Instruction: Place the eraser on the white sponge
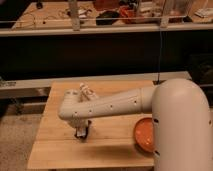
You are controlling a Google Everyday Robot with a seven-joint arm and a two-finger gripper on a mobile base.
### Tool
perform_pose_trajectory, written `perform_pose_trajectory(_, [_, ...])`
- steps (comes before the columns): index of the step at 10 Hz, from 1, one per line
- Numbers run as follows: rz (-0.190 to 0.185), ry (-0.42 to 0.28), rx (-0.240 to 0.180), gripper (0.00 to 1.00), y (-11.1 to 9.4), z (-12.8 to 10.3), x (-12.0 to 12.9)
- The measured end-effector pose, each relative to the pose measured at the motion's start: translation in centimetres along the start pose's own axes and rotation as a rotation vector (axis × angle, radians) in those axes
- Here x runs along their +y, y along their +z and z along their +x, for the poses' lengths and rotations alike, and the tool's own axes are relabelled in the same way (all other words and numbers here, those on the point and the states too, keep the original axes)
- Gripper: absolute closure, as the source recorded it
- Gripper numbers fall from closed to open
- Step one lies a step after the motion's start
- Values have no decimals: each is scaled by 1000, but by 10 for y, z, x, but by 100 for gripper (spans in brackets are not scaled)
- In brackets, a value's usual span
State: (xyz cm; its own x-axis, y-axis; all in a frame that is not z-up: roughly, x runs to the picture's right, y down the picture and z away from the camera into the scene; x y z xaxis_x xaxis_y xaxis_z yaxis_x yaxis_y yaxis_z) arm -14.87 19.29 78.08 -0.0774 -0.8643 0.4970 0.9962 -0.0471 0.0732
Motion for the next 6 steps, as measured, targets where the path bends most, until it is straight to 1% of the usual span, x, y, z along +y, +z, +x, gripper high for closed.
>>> perform_pose_trajectory(1, [-6,9,-3,94,-3,-6,0])
perform_pose_trajectory(3, [-15,25,-9,72,-10,-13,4])
perform_pose_trajectory(5, [-34,35,-13,54,-14,-16,5])
perform_pose_trajectory(6, [-60,40,-16,42,-15,-17,7])
